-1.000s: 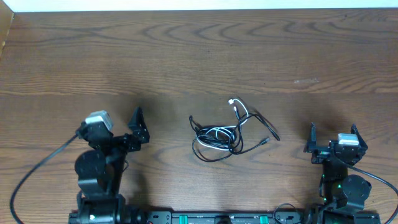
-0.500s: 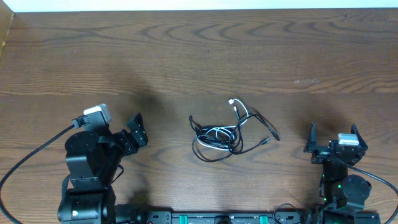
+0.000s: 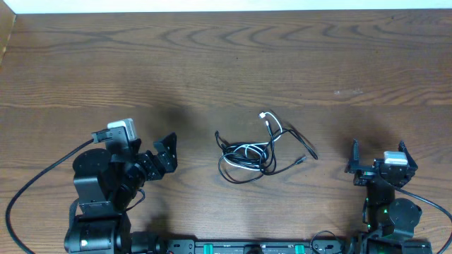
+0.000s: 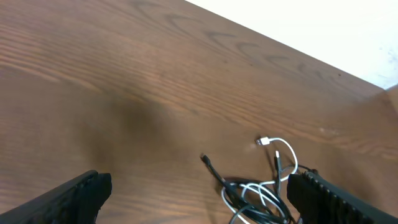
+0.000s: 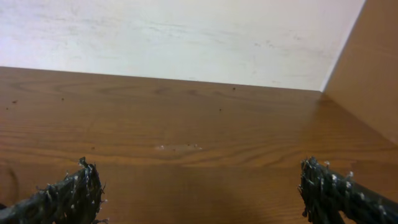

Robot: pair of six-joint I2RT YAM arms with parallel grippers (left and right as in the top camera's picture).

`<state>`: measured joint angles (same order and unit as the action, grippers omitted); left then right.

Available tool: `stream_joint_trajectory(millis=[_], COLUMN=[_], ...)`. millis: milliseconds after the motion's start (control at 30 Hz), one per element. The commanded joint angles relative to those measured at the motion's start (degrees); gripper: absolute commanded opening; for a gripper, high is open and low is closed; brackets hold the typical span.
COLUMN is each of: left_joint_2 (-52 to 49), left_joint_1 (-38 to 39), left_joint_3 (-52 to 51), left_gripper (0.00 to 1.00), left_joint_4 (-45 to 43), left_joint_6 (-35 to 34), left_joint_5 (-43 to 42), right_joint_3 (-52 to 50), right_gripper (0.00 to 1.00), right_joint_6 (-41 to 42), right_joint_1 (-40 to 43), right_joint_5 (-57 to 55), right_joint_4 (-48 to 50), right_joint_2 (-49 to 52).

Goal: Untangle cables
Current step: 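Raise the left gripper and swing it toward the cable bundle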

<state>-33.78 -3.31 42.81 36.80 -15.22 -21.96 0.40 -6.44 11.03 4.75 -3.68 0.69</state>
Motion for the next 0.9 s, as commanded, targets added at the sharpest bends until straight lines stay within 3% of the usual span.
stream_joint_trajectory(millis=[0,233,567,867], left_joint_2=[-0.2,-0.52,-3.48,-4.7], left_joint_1=[0.13,0.13,0.13,0.11], left_joint_3=[1.25,1.25,1.25,1.25], left_gripper=[0.98,0.98,0.98,0.98], left_joint_4=[0.59,0.96,2.21,9.11], left_joint_6=[-0.57,-0.98,-19.26,-25.86], left_joint_5=[-4.26,-7.19,-7.17,-5.84], right_joint_3=[-0.11,-0.11,-0.11,-0.11], right_gripper=[0.99,0.99,0.99,0.99], right_joint_6=[0.59,0.59,0.59,0.61], right_joint_1=[0.24,0.24,0.24,0.24], right_joint_5=[0.33,0.33,0.33,0.33], right_joint_4=[-0.22,-0.22,-0.2,-0.22], right_joint_2=[-0.31,-0.31,-0.31,-0.31])
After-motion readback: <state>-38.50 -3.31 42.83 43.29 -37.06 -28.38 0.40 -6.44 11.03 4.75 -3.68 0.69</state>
